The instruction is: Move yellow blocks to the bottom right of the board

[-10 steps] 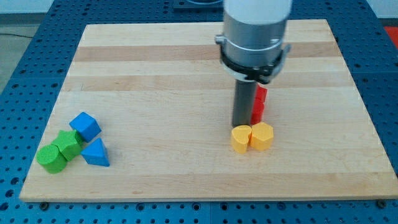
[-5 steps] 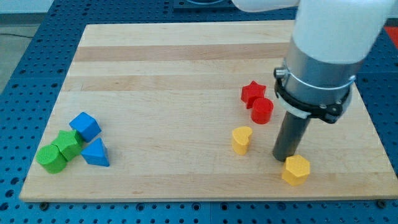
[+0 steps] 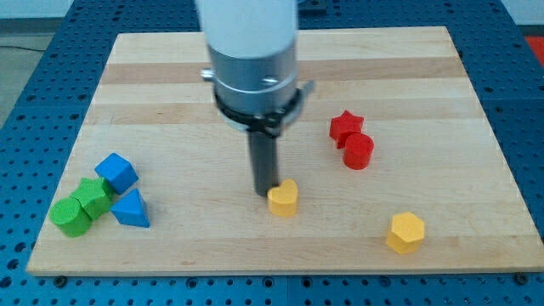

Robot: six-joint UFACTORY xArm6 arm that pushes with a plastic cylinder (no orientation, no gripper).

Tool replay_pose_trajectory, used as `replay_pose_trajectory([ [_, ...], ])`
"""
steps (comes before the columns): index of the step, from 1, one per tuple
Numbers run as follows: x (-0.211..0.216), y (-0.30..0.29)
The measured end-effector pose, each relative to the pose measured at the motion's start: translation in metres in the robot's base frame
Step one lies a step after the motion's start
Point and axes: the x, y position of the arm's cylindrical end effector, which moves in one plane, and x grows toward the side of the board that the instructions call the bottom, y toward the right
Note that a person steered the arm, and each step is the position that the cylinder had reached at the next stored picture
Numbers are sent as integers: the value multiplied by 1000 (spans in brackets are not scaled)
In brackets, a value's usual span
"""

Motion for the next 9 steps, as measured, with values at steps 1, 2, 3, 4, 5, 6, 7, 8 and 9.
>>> replay_pose_trajectory([
  [1,10,76],
  [2,11,-1],
  [3,15,-66],
  [4,46,-37],
  [5,43,39],
  [6,43,73],
  [7,86,62],
  [8,82,125],
  [9,67,155],
])
